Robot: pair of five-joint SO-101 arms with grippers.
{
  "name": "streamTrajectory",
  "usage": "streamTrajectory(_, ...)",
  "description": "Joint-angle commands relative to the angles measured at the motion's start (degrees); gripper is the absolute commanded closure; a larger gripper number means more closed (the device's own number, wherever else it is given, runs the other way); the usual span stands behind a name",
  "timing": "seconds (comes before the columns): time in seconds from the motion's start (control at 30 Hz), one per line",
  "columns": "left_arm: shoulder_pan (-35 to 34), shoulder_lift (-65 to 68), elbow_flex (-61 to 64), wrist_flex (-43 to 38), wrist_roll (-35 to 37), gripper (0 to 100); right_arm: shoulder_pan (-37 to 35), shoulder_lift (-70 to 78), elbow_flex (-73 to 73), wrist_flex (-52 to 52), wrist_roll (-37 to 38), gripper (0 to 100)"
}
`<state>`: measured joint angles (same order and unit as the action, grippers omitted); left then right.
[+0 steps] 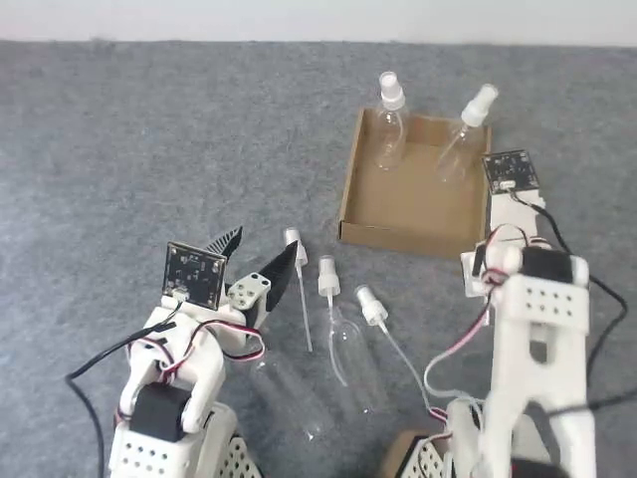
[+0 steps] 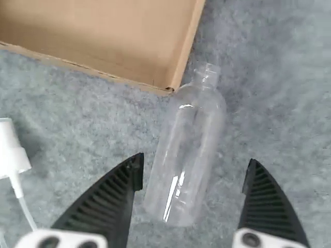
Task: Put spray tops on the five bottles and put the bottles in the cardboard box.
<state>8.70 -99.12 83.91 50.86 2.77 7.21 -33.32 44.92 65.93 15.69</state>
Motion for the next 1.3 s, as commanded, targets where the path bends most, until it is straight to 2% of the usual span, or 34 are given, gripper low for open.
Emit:
streamTrajectory(0.0, -0.3, -0.6, -0.7, -1.8, -0.2, 75, 1.1, 8.7, -4.2, -3.7, -0.8, 74.3)
streamTrajectory(0.33, -0.3, -0.6, -0.7, -1.8, -0.2, 75, 8.4, 20.4, -4.9, -7.8, -0.3, 75.3)
streamTrajectory(0.47, -0.3, -0.6, -0.7, -1.8, -0.2, 75, 9.4, 22.0, -4.9, -7.8, 0.2, 85.2)
streamTrajectory(0.67, -0.4, -0.3, -1.1, -1.8, -0.1, 75, 13.7, 21.8, -3.7, -7.7, 6.9, 92.4)
streamTrajectory(0.93, -0.4, 1.1, -5.7, 1.6, 0.0, 75, 28.6, 21.6, -1.0, -7.8, 22.2, 92.6)
streamTrajectory(1.1, -0.4, 15.7, -17.4, 4.8, 0.0, 75, 34.9, 21.8, -1.1, -7.8, 29.8, 92.6)
streamTrajectory(1.27, -0.1, 38.9, -31.3, 7.3, 0.0, 78, 39.1, 22.1, -0.8, -10.8, 31.3, 92.4)
